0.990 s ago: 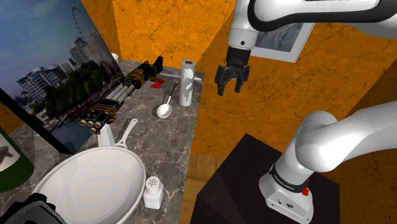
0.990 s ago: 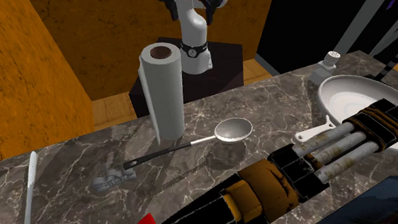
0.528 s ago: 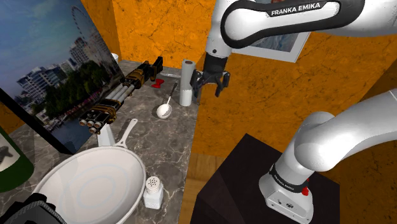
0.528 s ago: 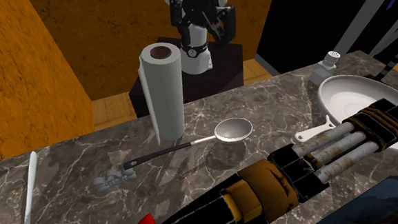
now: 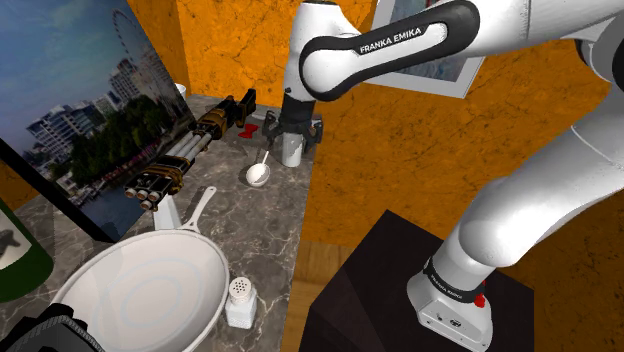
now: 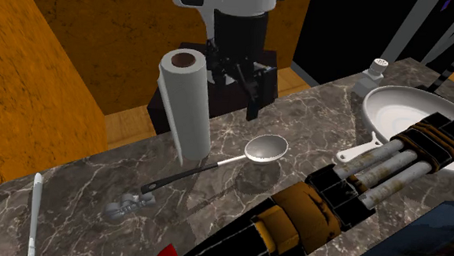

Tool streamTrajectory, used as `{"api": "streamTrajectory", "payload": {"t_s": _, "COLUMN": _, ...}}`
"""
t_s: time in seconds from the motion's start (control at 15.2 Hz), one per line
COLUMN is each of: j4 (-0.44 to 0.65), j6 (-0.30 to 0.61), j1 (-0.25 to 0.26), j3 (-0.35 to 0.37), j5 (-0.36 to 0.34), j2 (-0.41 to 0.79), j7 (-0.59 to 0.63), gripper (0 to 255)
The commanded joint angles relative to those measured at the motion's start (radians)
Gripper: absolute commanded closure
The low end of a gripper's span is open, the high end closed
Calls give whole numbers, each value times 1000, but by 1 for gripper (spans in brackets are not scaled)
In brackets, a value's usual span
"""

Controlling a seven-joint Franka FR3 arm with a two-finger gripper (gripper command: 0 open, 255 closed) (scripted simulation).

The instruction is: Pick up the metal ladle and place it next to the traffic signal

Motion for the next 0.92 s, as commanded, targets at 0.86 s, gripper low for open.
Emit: {"api": "streamTrajectory", "payload": {"t_s": 0.86, "j4": 153, "j6": 190, "j1": -51, "j3": 51, "j5": -238, "j2": 309, "j7": 372, "gripper": 0}}
